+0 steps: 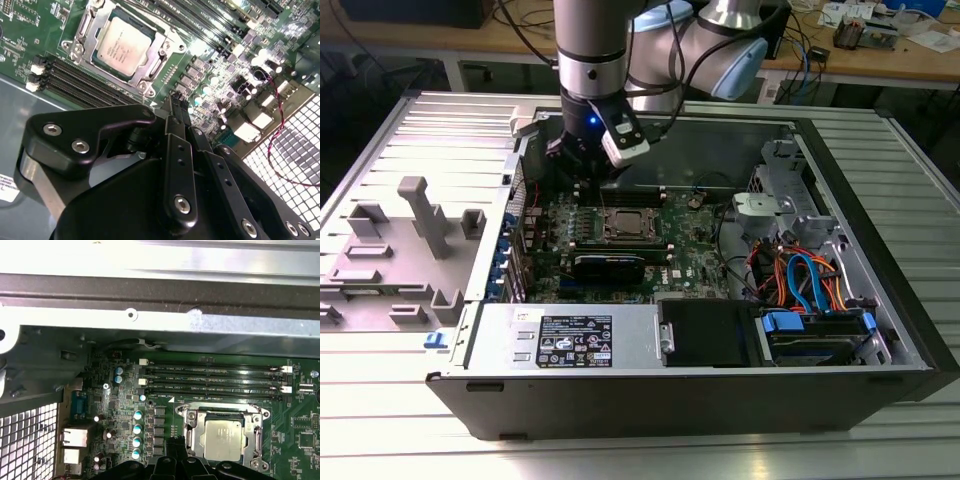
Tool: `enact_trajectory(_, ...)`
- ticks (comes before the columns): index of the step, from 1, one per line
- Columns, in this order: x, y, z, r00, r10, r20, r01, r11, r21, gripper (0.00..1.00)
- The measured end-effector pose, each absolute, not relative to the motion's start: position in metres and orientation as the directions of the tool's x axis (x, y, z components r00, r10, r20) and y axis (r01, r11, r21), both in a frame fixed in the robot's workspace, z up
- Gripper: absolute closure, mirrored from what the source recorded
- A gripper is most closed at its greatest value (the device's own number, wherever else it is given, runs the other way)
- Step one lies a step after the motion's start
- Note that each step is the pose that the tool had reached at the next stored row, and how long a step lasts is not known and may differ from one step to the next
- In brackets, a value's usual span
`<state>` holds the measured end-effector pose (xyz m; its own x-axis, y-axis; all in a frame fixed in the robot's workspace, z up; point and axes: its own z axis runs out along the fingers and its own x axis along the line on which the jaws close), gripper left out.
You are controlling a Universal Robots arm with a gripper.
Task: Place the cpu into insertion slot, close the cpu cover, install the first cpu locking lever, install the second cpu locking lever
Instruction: 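Install the first cpu locking lever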
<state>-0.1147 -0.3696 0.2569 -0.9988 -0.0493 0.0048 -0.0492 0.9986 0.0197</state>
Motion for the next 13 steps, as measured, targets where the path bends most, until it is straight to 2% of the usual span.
enact_trajectory(13, -0.123, -0.351, 0.262, -0.999, -0.050, 0.001, -0.050, 0.999, 0.016, 0.89)
